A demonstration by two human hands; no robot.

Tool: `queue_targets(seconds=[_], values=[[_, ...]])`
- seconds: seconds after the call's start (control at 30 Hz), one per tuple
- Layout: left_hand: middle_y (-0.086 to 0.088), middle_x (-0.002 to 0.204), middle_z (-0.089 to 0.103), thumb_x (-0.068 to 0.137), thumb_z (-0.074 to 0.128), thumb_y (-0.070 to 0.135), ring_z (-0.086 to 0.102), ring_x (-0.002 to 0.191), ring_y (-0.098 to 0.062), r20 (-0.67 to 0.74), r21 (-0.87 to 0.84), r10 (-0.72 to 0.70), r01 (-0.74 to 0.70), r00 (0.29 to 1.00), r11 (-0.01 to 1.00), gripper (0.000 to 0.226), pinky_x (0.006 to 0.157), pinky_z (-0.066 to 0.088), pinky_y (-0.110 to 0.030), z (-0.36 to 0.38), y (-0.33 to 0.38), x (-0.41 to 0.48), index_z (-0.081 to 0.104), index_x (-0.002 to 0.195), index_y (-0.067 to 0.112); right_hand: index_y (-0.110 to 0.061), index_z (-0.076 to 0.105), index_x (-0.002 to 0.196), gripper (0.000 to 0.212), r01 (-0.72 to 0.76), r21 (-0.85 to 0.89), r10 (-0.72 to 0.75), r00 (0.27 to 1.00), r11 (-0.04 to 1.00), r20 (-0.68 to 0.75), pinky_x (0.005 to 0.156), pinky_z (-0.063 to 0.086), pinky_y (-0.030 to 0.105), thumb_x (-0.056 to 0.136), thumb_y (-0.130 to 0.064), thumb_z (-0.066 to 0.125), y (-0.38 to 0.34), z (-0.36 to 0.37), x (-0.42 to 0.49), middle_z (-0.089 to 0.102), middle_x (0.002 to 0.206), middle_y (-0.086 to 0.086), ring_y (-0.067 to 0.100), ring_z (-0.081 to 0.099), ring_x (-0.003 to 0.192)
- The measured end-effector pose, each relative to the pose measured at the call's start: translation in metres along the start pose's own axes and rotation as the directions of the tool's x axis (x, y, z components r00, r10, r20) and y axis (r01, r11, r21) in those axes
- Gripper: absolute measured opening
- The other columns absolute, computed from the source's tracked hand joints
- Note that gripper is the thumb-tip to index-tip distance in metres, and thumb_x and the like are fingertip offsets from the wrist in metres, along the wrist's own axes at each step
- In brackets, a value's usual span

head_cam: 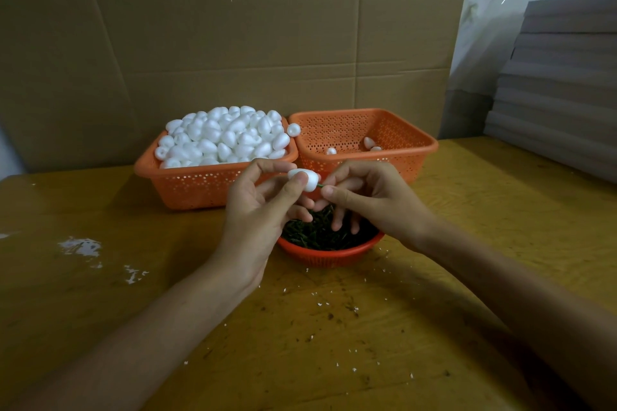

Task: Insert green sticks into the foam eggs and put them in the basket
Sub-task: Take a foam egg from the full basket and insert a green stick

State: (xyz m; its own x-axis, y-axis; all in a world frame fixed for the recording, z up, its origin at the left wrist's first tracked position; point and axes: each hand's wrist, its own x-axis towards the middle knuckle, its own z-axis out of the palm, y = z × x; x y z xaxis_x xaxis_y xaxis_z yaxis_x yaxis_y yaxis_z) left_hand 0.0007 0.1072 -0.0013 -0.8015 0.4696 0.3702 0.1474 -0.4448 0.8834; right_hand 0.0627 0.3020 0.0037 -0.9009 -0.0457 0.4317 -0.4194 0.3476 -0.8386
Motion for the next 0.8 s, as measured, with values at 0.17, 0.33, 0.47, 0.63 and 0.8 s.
queue_targets(seconds=[0.17, 0.33, 0.47, 0.63, 0.8], values=[[-0.017, 0.099, 0.077, 0.085, 0.074, 0.017, 0.070, 0.077, -0.024, 0.018, 0.013, 0.003, -0.004, 1.000, 1.000, 0.028, 0.064, 0.058, -0.027, 0.0005, 0.0007, -0.0004, 0.061, 0.108, 0.008, -0.002, 0.068, 0.107, 0.014, 0.009, -0.022, -0.008, 1.000, 1.000, 0.015, 0.051, 0.054, 0.028, 0.102, -0.015, 0.065, 0.0021, -0.0002, -0.0003, 0.079, 0.094, 0.011, 0.029, 0.074, 0.067], [-0.016, 0.095, 0.077, 0.085, 0.075, 0.017, 0.071, 0.076, -0.023, 0.033, 0.041, 0.024, -0.025, 0.999, 0.999, 0.029, 0.066, 0.059, -0.028, 0.0000, -0.0003, -0.0007, 0.061, 0.108, 0.008, -0.004, 0.068, 0.106, 0.012, 0.007, -0.025, -0.006, 0.999, 1.000, 0.037, 0.052, 0.053, 0.028, 0.102, -0.015, 0.064, 0.0041, -0.0007, 0.0000, 0.079, 0.094, 0.011, 0.029, 0.074, 0.069], [-0.016, 0.105, 0.079, 0.083, 0.078, 0.016, 0.076, 0.085, -0.027, 0.033, 0.056, 0.063, -0.065, 0.997, 0.996, 0.028, 0.075, 0.061, -0.030, 0.0000, -0.0019, -0.0014, 0.064, 0.106, 0.008, -0.004, 0.070, 0.104, 0.012, 0.011, -0.031, -0.010, 1.000, 0.999, 0.028, 0.052, 0.053, 0.026, 0.100, -0.015, 0.067, 0.0047, 0.0000, 0.0003, 0.079, 0.091, 0.009, 0.024, 0.073, 0.068], [-0.012, 0.111, 0.076, 0.082, 0.081, 0.018, 0.076, 0.089, -0.028, 0.042, 0.073, 0.055, -0.058, 0.998, 0.996, 0.029, 0.085, 0.062, -0.036, -0.0021, -0.0028, -0.0002, 0.072, 0.108, 0.010, -0.004, 0.071, 0.105, 0.013, -0.022, -0.039, 0.023, 1.000, 0.999, 0.021, 0.052, 0.052, 0.025, 0.100, -0.016, 0.068, 0.0041, -0.0005, 0.0011, 0.079, 0.092, 0.008, 0.023, 0.073, 0.069], [-0.011, 0.108, 0.077, 0.082, 0.080, 0.019, 0.075, 0.087, -0.025, 0.039, 0.080, 0.030, -0.033, 0.999, 0.996, 0.032, 0.087, 0.062, -0.035, -0.0019, -0.0025, 0.0006, 0.075, 0.113, 0.014, -0.004, 0.071, 0.106, 0.016, -0.037, -0.069, 0.041, 0.998, 0.997, 0.057, 0.054, 0.053, 0.024, 0.100, -0.018, 0.068, 0.0031, -0.0012, 0.0018, 0.079, 0.096, 0.008, 0.024, 0.073, 0.072]])
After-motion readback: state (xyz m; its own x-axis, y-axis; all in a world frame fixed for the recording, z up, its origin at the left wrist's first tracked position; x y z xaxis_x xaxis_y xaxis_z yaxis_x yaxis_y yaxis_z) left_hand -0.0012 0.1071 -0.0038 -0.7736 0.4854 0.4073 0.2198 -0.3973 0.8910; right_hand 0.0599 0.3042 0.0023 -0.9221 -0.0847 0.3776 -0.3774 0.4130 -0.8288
